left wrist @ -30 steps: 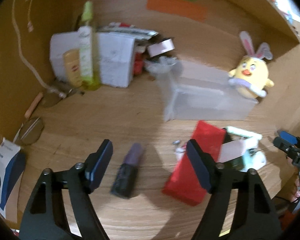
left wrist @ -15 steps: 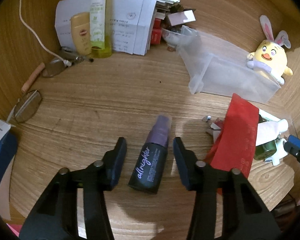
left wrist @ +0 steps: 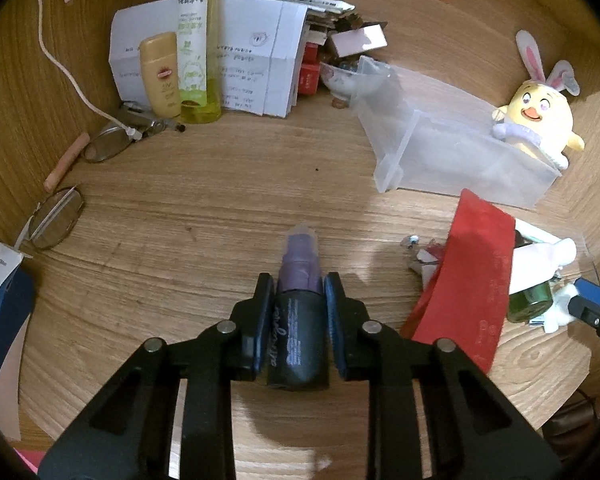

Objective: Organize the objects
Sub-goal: 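Grasp the dark purple spray bottle with the left tool while the right tool grasps the white tape roll, then carry the spray bottle with the left tool while the right tool drops the tape roll into the clear box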

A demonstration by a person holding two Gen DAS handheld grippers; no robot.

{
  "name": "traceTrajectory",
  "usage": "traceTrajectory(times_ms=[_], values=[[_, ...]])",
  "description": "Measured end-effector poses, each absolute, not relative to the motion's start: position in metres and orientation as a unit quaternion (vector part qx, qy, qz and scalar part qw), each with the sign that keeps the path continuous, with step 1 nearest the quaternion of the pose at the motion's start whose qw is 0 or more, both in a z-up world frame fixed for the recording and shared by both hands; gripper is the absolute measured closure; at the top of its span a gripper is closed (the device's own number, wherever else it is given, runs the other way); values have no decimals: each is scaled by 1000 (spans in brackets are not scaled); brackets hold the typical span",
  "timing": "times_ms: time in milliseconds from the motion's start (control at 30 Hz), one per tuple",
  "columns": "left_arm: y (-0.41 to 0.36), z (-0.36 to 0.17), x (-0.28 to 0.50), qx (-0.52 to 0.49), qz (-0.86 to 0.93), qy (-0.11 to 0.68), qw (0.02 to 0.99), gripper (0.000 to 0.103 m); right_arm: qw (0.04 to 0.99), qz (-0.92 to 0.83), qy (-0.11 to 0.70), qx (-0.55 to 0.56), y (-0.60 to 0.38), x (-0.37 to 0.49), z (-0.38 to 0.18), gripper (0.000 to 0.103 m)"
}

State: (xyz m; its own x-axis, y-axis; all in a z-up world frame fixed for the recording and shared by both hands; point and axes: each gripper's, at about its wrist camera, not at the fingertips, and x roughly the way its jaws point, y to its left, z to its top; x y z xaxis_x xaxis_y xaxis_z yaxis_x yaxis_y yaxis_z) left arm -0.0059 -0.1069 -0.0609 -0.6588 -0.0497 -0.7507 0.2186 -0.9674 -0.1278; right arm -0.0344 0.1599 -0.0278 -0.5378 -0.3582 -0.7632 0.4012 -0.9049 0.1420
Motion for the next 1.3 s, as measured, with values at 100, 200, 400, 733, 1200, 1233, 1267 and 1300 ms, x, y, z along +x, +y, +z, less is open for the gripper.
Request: traceTrajectory(times_ms=[100, 200, 400, 733, 1200, 1233, 1267, 1300], values=[[-103, -53, -5, 396, -910, 102, 69, 77, 211, -876, 41, 432, 156, -32, -31, 45], [-99, -42, -6, 381, -917, 104, 60, 77, 202, -873, 36, 442, 156, -35, -38, 45], [-86, -18, -6, 347, -932, 102, 41, 77, 196, -875, 21, 441, 162, -40, -40, 66], [-69, 9, -18, 317, -943, 99, 11, 77, 183, -905, 36, 382, 167, -41, 2, 66], [-54, 41, -54, 289, -953, 93, -18, 77, 192, -925, 32, 325, 151, -80, 46, 66], [-53, 43, -57, 288, -953, 93, -19, 77, 195, -925, 32, 324, 149, -84, 47, 66], [-52, 44, -61, 288, -953, 92, -18, 77, 196, -925, 31, 323, 148, -87, 47, 66], [-52, 46, -64, 287, -953, 90, -16, 77, 198, -925, 29, 324, 146, -91, 48, 66]])
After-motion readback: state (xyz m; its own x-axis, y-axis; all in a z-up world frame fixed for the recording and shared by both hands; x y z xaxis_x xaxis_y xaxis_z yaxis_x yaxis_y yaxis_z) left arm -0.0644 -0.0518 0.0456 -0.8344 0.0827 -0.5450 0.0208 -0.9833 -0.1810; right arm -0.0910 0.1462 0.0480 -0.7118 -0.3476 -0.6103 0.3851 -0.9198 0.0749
